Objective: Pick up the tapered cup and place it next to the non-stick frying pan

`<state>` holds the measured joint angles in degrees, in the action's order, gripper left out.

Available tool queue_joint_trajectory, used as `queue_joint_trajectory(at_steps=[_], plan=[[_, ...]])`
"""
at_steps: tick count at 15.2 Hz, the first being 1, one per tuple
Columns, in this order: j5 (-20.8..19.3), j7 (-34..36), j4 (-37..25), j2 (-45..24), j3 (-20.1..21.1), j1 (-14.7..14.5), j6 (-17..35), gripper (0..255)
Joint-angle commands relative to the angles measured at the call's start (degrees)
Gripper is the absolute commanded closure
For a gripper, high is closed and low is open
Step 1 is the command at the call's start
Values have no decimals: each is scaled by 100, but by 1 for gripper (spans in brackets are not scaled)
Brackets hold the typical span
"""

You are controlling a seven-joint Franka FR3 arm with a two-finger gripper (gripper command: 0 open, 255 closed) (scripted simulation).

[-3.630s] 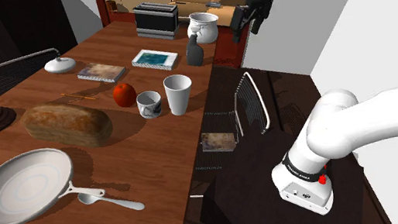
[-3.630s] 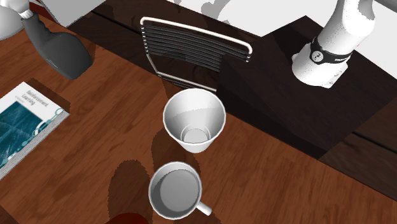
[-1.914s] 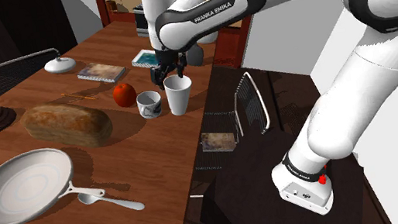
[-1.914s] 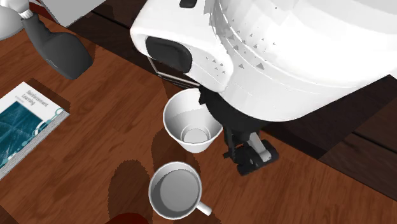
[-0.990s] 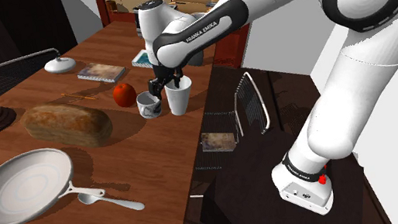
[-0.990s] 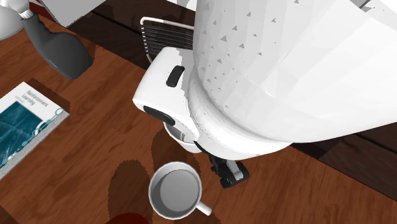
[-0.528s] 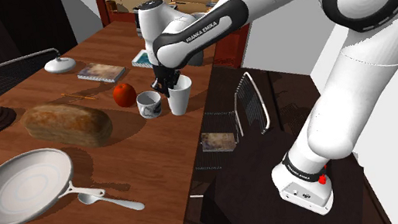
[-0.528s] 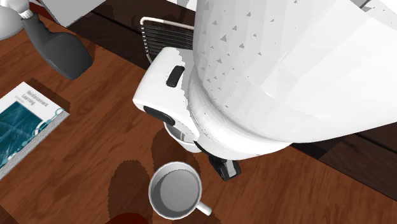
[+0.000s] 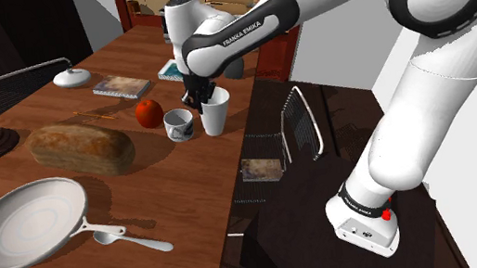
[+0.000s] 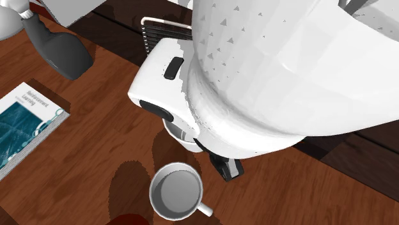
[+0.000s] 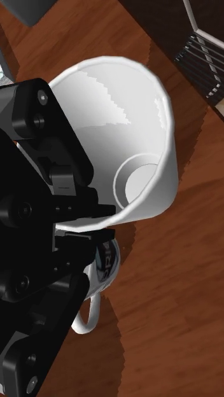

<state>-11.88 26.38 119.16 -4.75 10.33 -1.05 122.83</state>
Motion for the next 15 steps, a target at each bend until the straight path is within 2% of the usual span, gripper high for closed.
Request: queue_joint_trajectory(at_steps=[1,15], plan=[[33,-39,-53,78,2,3,-124,255],[199,-264,-733,429,16,-1,-1129,255]])
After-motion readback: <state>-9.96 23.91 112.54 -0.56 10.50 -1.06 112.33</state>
